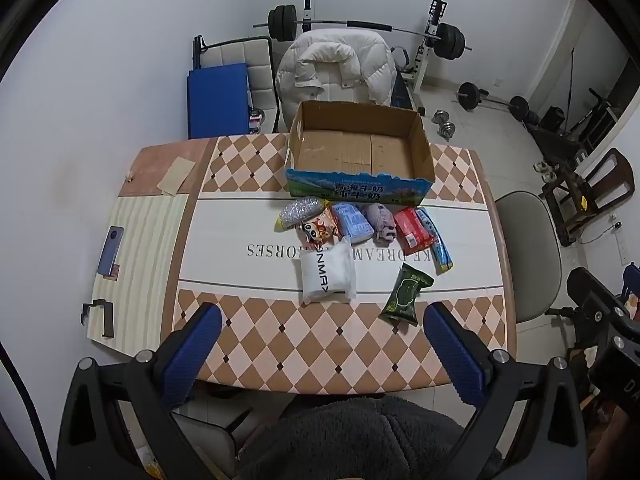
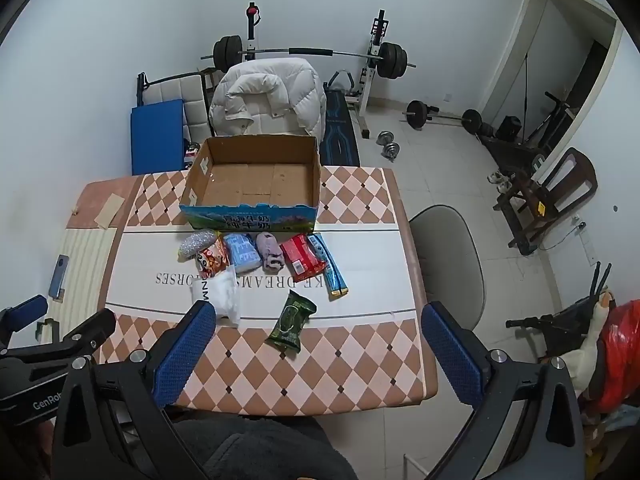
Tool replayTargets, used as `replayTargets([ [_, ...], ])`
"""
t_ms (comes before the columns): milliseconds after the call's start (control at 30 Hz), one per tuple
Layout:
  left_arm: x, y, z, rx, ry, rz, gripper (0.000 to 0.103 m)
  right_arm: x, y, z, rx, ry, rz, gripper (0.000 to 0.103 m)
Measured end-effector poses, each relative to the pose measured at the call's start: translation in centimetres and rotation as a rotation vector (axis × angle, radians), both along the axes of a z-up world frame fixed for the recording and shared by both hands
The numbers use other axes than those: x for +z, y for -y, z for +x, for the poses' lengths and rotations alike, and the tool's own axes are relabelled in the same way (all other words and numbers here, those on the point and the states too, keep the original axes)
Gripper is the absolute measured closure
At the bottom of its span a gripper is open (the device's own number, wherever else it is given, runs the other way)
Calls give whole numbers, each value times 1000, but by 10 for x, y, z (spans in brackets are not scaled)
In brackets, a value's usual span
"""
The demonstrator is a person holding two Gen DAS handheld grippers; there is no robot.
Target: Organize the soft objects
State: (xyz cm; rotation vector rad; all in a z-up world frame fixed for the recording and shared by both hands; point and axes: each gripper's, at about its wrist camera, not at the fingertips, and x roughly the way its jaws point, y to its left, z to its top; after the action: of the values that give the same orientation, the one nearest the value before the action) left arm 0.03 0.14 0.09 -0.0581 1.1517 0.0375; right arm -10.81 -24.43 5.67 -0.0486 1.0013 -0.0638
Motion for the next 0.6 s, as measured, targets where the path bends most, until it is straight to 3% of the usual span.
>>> replayTargets([
  [167,4,-3,-7,6,40,10,0,-3,-1,-2,0,1,-12,0],
  [367,10,-2,-6,-3,42,13,0,18,-7,4,0,4,-7,0],
  [600,11,-2,-6,-2,42,11,0,9,-4,-6,-4,23,3,0],
])
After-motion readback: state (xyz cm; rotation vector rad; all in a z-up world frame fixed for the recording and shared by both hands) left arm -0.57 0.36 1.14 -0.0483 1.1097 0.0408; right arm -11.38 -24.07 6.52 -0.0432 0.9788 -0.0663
